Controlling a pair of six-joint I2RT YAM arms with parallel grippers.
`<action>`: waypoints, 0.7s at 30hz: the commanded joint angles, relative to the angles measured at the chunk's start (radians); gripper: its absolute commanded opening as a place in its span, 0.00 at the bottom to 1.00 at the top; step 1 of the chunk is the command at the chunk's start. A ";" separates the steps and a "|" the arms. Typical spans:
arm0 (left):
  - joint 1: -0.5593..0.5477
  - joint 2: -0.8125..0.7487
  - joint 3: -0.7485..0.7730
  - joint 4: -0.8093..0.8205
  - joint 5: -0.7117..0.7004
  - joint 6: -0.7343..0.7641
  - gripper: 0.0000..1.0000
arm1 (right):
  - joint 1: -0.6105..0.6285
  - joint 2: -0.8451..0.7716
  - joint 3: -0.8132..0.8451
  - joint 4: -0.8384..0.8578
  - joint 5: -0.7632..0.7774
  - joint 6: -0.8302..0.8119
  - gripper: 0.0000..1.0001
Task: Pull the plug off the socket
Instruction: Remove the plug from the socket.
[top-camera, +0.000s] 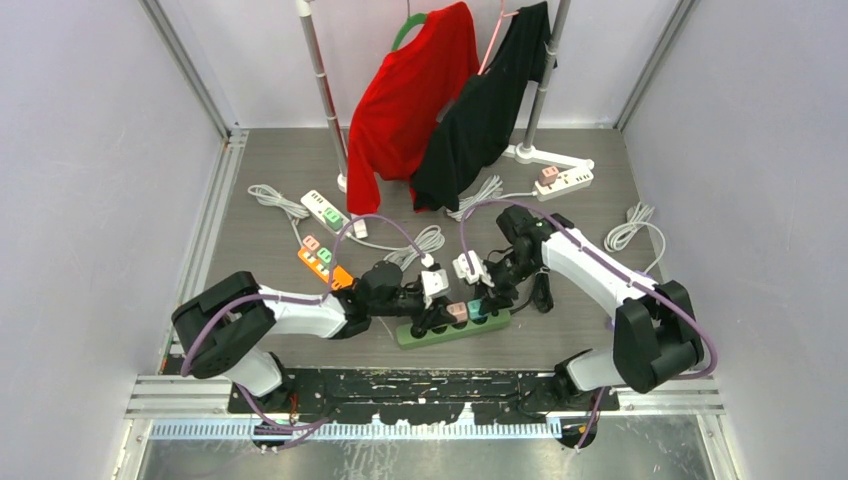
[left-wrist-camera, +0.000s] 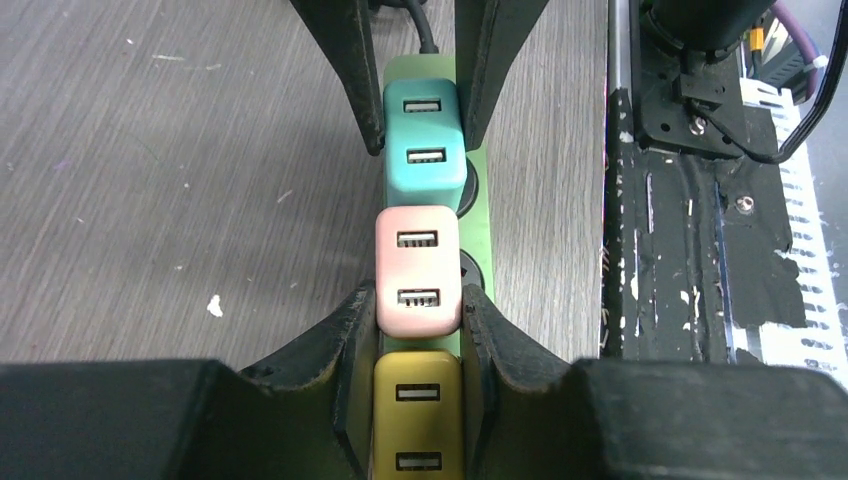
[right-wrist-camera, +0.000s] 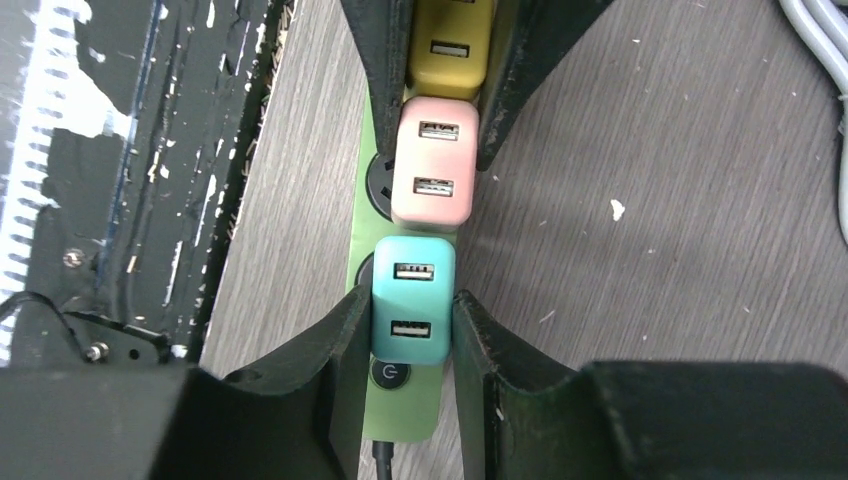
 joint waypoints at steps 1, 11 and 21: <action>0.011 0.018 -0.009 -0.204 -0.036 0.021 0.00 | -0.045 -0.024 0.127 -0.157 -0.139 0.037 0.01; 0.078 0.025 -0.020 -0.176 0.038 -0.017 0.00 | 0.051 0.079 0.100 -0.069 -0.091 0.124 0.01; 0.089 0.039 -0.078 -0.057 -0.003 0.026 0.00 | 0.030 0.036 0.058 0.301 0.117 0.497 0.01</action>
